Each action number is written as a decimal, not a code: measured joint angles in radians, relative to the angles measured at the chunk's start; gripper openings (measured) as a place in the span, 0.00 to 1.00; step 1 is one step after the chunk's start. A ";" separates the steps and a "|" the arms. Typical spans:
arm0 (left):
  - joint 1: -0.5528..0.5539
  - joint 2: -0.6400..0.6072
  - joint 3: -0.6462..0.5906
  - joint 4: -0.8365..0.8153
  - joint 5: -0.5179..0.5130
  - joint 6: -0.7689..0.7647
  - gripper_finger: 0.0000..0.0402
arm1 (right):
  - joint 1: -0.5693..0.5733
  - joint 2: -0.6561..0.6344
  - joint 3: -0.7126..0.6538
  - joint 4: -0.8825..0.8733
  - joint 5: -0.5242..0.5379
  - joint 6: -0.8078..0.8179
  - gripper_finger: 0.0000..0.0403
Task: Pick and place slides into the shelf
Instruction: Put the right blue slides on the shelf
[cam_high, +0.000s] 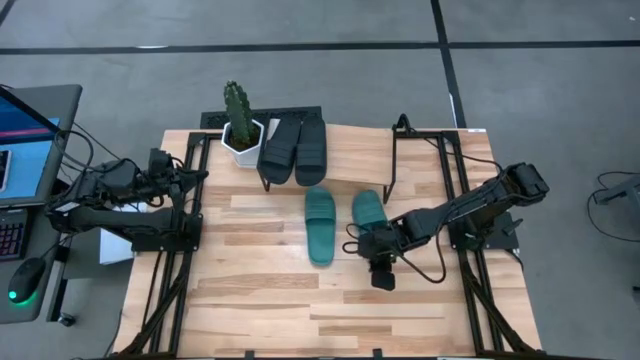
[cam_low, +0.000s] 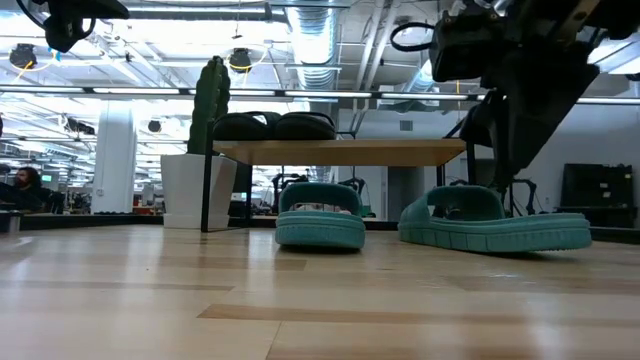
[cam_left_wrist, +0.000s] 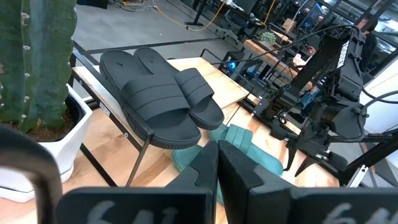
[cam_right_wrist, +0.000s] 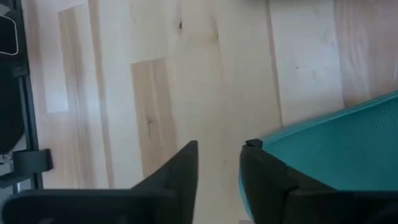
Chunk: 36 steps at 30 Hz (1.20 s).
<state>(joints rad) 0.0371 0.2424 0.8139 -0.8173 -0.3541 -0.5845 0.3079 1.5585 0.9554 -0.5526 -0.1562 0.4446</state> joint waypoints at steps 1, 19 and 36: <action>0.000 0.000 0.000 0.000 0.000 0.000 0.00 | 0.000 0.000 0.000 0.000 -0.001 0.000 0.26; 0.000 0.000 0.000 0.000 0.000 -0.005 0.00 | 0.041 0.000 -0.001 -0.197 0.139 -0.008 0.49; 0.000 0.000 0.000 0.000 -0.001 -0.007 0.00 | 0.082 0.239 0.015 -0.138 0.146 -0.008 0.36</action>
<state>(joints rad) 0.0368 0.2420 0.8135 -0.8173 -0.3550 -0.5911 0.3902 1.7979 0.9703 -0.6910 -0.0097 0.4366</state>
